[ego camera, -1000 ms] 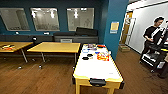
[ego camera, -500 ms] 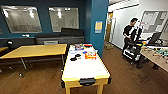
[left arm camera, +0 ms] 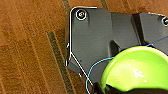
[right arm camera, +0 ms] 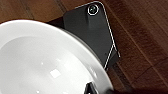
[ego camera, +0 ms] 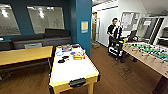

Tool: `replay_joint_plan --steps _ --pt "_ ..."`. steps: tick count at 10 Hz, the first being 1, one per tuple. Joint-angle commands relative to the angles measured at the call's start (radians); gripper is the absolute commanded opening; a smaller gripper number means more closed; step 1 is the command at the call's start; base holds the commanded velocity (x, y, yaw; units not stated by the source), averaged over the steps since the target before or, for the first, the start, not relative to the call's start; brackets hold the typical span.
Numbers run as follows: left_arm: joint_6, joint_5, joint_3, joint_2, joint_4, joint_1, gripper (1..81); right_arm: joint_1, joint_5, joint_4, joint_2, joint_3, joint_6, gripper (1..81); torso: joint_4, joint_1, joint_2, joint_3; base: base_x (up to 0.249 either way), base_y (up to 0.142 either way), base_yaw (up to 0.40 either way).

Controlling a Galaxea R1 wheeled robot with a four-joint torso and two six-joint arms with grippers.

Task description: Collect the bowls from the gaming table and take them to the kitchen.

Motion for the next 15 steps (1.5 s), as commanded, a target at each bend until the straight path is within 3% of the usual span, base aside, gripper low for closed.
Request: replay_joint_plan --steps 1,15 --pt "0.002 0.054 -0.010 -0.005 -0.008 -0.028 1.0 0.030 -0.065 -0.025 0.020 -0.022 -0.003 1.0 0.000 0.000 0.000 0.000 0.000 0.000 -0.397" --pt "0.005 0.071 -0.010 0.016 -0.010 -0.028 1.0 0.024 -0.059 -0.020 0.043 -0.026 -0.003 1.0 0.000 0.000 0.000 0.000 0.000 0.000 -0.397"
